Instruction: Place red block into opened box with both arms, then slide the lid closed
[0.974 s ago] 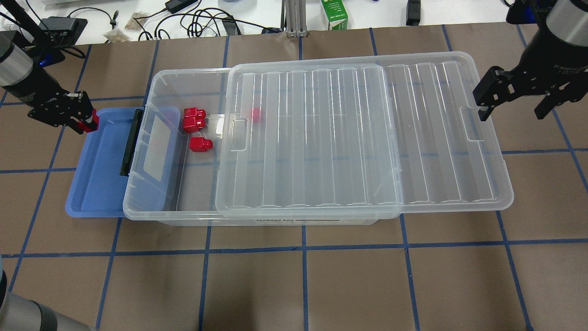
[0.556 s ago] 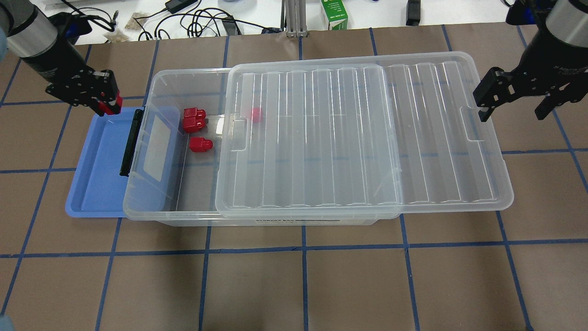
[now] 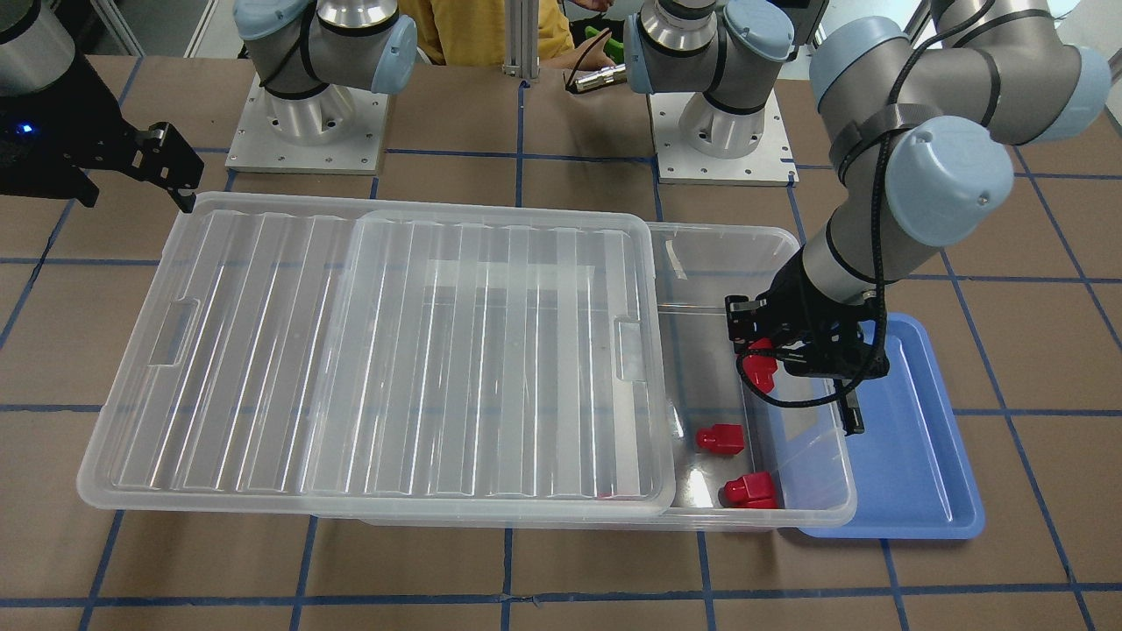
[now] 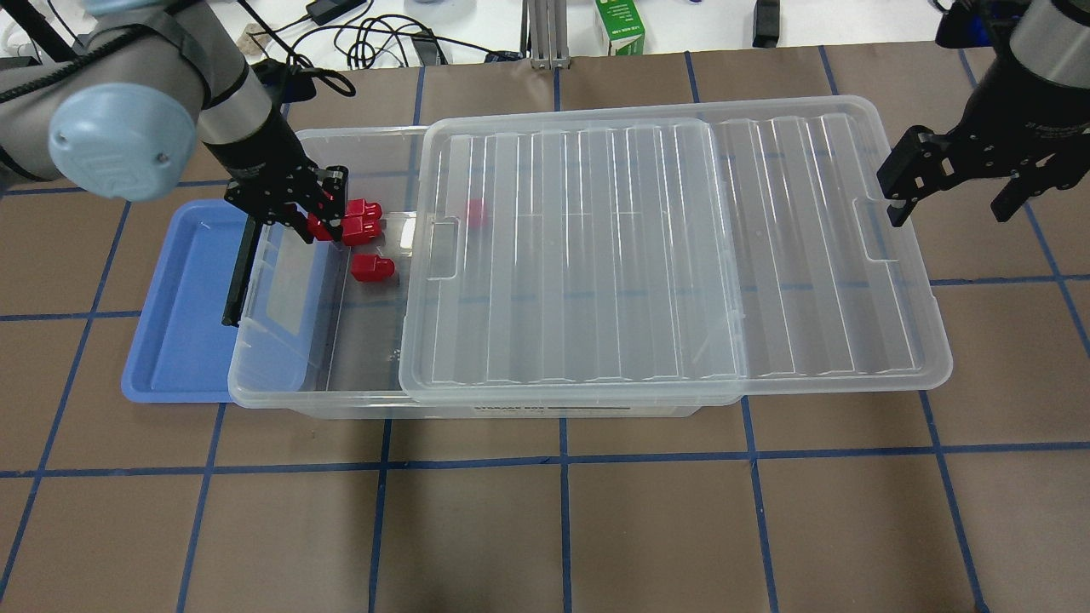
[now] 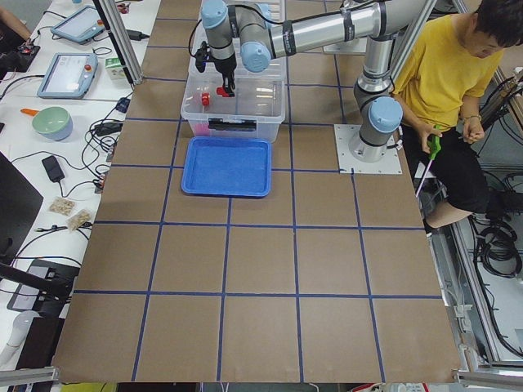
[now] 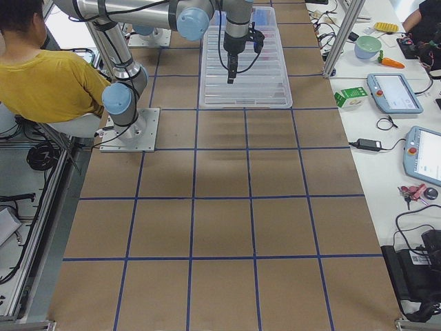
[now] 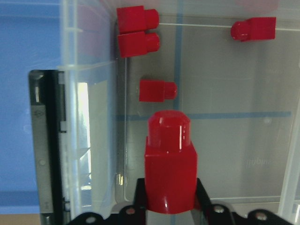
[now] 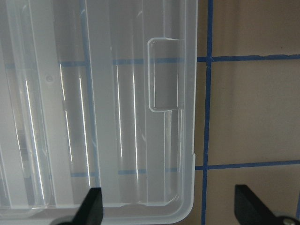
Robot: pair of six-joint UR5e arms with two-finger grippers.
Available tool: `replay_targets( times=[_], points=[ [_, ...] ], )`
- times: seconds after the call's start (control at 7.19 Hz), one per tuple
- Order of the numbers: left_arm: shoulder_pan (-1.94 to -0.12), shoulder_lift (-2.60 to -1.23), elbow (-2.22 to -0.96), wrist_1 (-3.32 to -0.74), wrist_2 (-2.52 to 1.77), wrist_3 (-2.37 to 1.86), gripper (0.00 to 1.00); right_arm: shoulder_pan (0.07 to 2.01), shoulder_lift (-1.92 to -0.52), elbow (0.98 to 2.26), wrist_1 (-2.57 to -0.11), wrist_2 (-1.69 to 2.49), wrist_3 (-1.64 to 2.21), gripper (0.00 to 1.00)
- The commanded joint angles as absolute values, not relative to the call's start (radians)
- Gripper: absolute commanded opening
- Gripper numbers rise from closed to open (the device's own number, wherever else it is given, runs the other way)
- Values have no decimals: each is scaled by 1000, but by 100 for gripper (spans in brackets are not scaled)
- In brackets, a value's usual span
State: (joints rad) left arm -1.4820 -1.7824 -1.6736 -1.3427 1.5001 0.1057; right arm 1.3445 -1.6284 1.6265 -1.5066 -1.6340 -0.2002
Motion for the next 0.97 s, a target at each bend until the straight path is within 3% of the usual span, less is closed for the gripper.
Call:
replay_targets(
  times=[0.0, 0.83],
  points=[
    [-1476, -1781, -1793, -1171, 1499, 114, 0, 1342, -1625, 1628, -1506, -1635, -201, 100],
    [-1479, -1805, -1904, -1127, 1493, 103, 0, 1342, -1629, 1658, -1508, -1634, -192, 100]
  ],
)
